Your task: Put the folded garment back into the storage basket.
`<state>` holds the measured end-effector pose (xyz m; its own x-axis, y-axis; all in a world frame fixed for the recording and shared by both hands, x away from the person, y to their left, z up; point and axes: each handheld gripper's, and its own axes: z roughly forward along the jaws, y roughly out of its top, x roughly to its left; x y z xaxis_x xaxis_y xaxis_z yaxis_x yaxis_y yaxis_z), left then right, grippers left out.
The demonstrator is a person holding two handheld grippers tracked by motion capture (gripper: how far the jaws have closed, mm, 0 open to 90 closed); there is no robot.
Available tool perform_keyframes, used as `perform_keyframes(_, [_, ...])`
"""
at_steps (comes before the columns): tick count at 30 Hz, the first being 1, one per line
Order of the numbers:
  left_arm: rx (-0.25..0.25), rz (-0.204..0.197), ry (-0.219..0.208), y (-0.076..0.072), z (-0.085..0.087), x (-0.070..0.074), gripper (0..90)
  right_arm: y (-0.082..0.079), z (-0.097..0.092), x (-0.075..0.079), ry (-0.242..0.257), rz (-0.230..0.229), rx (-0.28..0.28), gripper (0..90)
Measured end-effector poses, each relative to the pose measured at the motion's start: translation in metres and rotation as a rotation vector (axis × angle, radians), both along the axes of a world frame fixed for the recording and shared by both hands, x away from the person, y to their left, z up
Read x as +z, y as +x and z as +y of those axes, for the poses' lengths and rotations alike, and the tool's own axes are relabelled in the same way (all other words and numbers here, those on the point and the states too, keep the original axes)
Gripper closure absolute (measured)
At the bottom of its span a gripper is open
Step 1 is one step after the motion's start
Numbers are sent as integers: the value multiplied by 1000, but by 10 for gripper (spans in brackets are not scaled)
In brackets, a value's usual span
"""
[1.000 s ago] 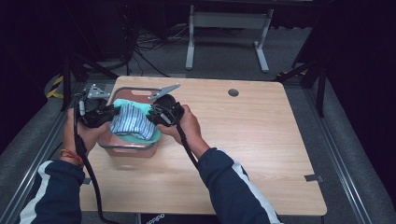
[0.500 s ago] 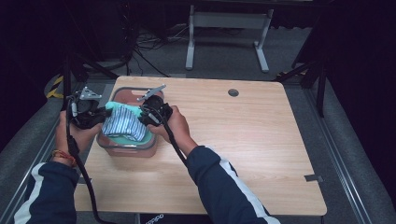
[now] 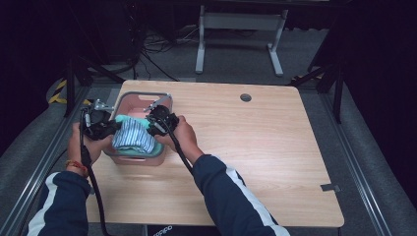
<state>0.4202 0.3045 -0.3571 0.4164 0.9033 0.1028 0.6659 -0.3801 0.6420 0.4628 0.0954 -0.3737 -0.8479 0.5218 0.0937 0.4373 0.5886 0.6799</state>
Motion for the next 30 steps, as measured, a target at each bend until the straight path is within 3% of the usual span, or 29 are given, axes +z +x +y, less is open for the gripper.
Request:
perform_keyframes(6, [-4, 15, 16, 2, -3, -7, 816, 1, -1, -6, -21, 4, -8, 826])
perform_keyframes(12, [-11, 32, 57, 6, -8, -10, 810, 2, -6, -8, -29, 5, -25, 820])
perform_keyframes(19, [1, 44, 65, 9, -10, -15, 796, 4, -8, -12, -41, 8, -31, 815])
perform_keyframes(30, [34, 23, 74, 9, -7, -15, 684, 4, -13, -14, -48, 5, -54, 747])
